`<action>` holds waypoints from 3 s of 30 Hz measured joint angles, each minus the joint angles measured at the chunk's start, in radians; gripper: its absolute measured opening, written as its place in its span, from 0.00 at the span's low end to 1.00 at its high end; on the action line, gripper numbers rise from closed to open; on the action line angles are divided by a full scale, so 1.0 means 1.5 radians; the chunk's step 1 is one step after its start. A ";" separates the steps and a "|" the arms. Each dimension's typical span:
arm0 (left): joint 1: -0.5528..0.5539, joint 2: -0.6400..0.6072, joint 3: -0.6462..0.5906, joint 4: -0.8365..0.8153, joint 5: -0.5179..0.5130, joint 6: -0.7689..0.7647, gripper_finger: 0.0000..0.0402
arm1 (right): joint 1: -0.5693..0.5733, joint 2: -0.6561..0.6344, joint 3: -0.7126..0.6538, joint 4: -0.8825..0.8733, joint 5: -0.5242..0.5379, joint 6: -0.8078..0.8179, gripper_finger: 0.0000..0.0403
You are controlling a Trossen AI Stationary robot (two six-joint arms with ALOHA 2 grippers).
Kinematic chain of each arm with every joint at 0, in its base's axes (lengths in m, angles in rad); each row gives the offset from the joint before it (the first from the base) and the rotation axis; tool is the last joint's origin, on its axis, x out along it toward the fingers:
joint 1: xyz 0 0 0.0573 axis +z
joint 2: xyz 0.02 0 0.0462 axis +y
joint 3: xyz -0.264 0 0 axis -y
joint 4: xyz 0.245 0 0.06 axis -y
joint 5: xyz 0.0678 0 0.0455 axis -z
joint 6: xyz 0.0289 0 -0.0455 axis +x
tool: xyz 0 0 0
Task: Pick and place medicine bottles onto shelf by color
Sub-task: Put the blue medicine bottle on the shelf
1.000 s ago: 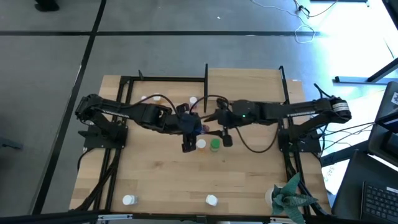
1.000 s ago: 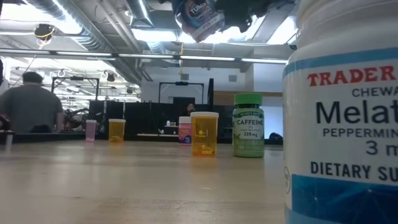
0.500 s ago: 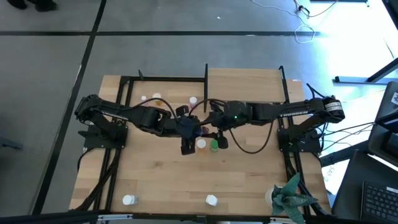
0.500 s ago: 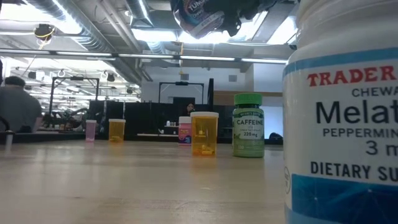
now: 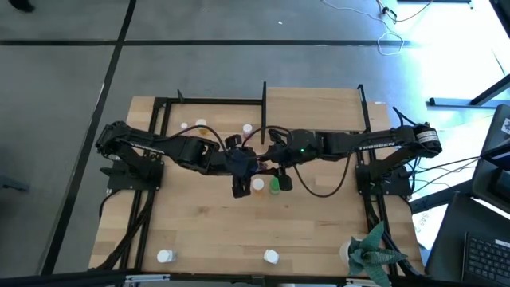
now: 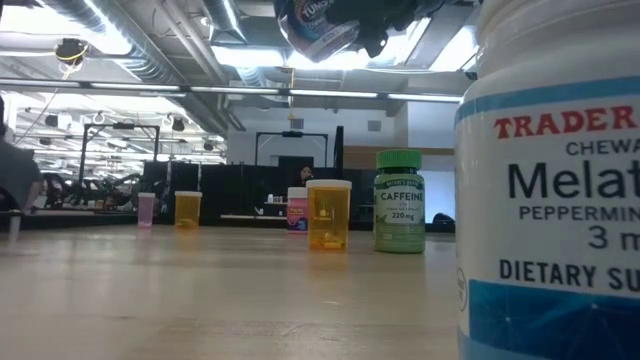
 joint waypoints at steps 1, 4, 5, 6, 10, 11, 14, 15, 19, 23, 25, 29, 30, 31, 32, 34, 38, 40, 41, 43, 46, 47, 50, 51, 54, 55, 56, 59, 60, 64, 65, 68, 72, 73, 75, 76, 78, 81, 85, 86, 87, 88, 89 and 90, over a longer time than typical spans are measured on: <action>0.000 0.000 0.000 0.001 0.000 0.000 0.51 | 0.000 0.000 0.000 0.000 0.000 0.000 0.41; 0.000 0.000 0.000 0.002 0.000 -0.005 0.51 | 0.000 0.000 0.000 0.000 0.000 0.000 0.43; 0.000 0.000 0.000 0.002 0.000 -0.009 0.52 | 0.000 0.000 0.000 0.000 0.001 0.000 0.43; 0.000 0.000 0.000 0.002 0.000 -0.011 0.52 | 0.000 0.000 0.000 -0.001 0.001 0.000 0.43; 0.000 0.000 0.000 0.001 0.001 -0.011 0.52 | 0.000 0.000 0.000 -0.001 0.001 0.001 0.42; 0.000 0.000 0.000 0.001 0.001 -0.009 0.52 | 0.000 0.000 0.000 -0.002 0.001 0.002 0.42; -0.001 -0.001 0.000 0.001 0.001 0.008 0.52 | 0.000 0.000 0.000 -0.013 0.001 0.003 0.42; -0.002 -0.003 0.000 0.001 0.001 0.007 0.52 | 0.000 0.000 0.000 -0.019 0.002 0.004 0.42; -0.002 -0.006 0.013 -0.005 0.003 0.008 0.52 | -0.001 0.000 0.000 -0.041 0.006 0.016 0.42; -0.003 -0.006 0.041 -0.006 0.004 0.032 0.52 | -0.001 0.001 -0.001 -0.051 0.033 0.017 0.42; -0.004 -0.006 0.059 -0.016 0.004 0.043 0.52 | -0.001 0.001 -0.001 -0.064 0.070 0.015 0.42; -0.012 -0.006 0.100 -0.062 -0.001 0.043 0.52 | -0.001 0.001 -0.001 -0.073 0.098 0.024 0.42; -0.015 -0.006 0.105 -0.072 -0.004 0.041 0.52 | 0.000 0.001 -0.001 -0.072 0.098 0.031 0.42; -0.018 -0.006 0.108 -0.081 -0.006 0.040 0.52 | 0.000 0.001 -0.001 -0.073 0.099 0.033 0.42; -0.022 -0.006 0.109 -0.087 -0.006 0.039 0.52 | 0.001 0.001 -0.001 -0.074 0.101 0.034 0.42; -0.028 -0.006 0.110 -0.096 -0.009 0.035 0.52 | 0.001 -0.003 -0.001 -0.077 0.119 0.034 0.42; -0.037 -0.006 0.110 -0.126 -0.018 0.009 0.52 | 0.001 -0.033 -0.001 -0.101 0.147 0.035 0.42; -0.038 -0.006 0.110 -0.139 -0.026 -0.001 0.52 | 0.001 -0.065 -0.001 -0.109 0.156 0.035 0.42; -0.038 -0.006 0.110 -0.145 -0.027 -0.009 0.52 | 0.001 -0.081 -0.001 -0.114 0.164 0.034 0.42; -0.037 -0.006 0.110 -0.148 -0.029 -0.014 0.52 | 0.001 -0.116 -0.001 -0.122 0.187 0.029 0.42; -0.037 -0.006 0.110 -0.148 -0.029 -0.014 0.52 | 0.001 -0.169 -0.012 -0.124 0.227 0.015 0.42; -0.038 -0.006 0.110 -0.149 -0.029 -0.013 0.52 | 0.001 -0.186 -0.019 -0.122 0.238 0.015 0.42; -0.039 -0.006 0.110 -0.156 -0.029 -0.013 0.52 | -0.005 -0.237 -0.056 -0.103 0.260 0.018 0.42; -0.039 -0.006 0.110 -0.157 -0.029 -0.013 0.52 | -0.008 -0.254 -0.072 -0.090 0.263 0.019 0.42; -0.041 -0.006 0.110 -0.156 -0.029 -0.013 0.52 | -0.019 -0.303 -0.131 -0.035 0.264 0.019 0.42; -0.042 -0.006 0.110 -0.156 -0.029 -0.013 0.52 | -0.024 -0.318 -0.151 -0.008 0.265 0.019 0.42; -0.042 -0.006 0.110 -0.157 -0.029 -0.013 0.52 | -0.029 -0.331 -0.170 0.014 0.266 0.016 0.42; -0.042 -0.006 0.110 -0.157 -0.028 -0.013 0.52 | -0.051 -0.353 -0.219 0.099 0.267 -0.012 0.42; -0.042 -0.006 0.110 -0.157 -0.028 -0.013 0.52 | -0.060 -0.355 -0.235 0.132 0.272 -0.018 0.42; -0.042 -0.006 0.110 -0.157 -0.028 -0.014 0.52 | -0.101 -0.350 -0.292 0.261 0.283 -0.024 0.42; -0.042 -0.006 0.110 -0.156 -0.028 -0.014 0.52 | -0.112 -0.348 -0.304 0.285 0.283 -0.020 0.42; -0.042 -0.006 0.110 -0.156 -0.028 -0.016 0.52 | -0.143 -0.343 -0.342 0.344 0.282 -0.018 0.42; -0.040 -0.006 0.110 -0.156 -0.028 -0.016 0.52 | -0.179 -0.325 -0.389 0.424 0.228 -0.010 0.42; -0.039 -0.006 0.110 -0.156 -0.028 -0.016 0.52 | -0.187 -0.318 -0.398 0.442 0.211 -0.002 0.42; -0.036 -0.006 0.110 -0.156 -0.028 -0.016 0.52 | -0.201 -0.302 -0.407 0.464 0.191 0.001 0.42; -0.035 -0.006 0.110 -0.156 -0.029 -0.016 0.52 | -0.206 -0.292 -0.412 0.473 0.191 0.000 0.42; -0.035 -0.005 0.110 -0.156 -0.029 -0.023 0.52 | -0.212 -0.267 -0.417 0.495 0.193 -0.003 0.42; -0.035 -0.005 0.110 -0.156 -0.029 -0.027 0.52 | -0.215 -0.230 -0.423 0.539 0.194 0.000 0.42; -0.035 -0.005 0.110 -0.156 -0.029 -0.028 0.52 | -0.219 -0.186 -0.423 0.575 0.239 0.001 0.42; -0.035 -0.005 0.110 -0.156 -0.029 -0.028 0.52 | -0.219 -0.176 -0.423 0.584 0.257 0.006 0.42; -0.035 -0.005 0.110 -0.156 -0.029 -0.028 0.52 | -0.219 -0.166 -0.423 0.591 0.276 0.016 0.42; -0.035 -0.005 0.110 -0.156 -0.029 -0.028 0.52 | -0.219 -0.156 -0.423 0.595 0.294 0.019 0.42; -0.035 -0.005 0.110 -0.156 -0.029 -0.028 0.52 | -0.215 -0.147 -0.423 0.601 0.311 0.021 0.42; -0.035 -0.005 0.110 -0.156 -0.029 -0.028 0.52 | -0.209 -0.140 -0.423 0.608 0.330 0.021 0.42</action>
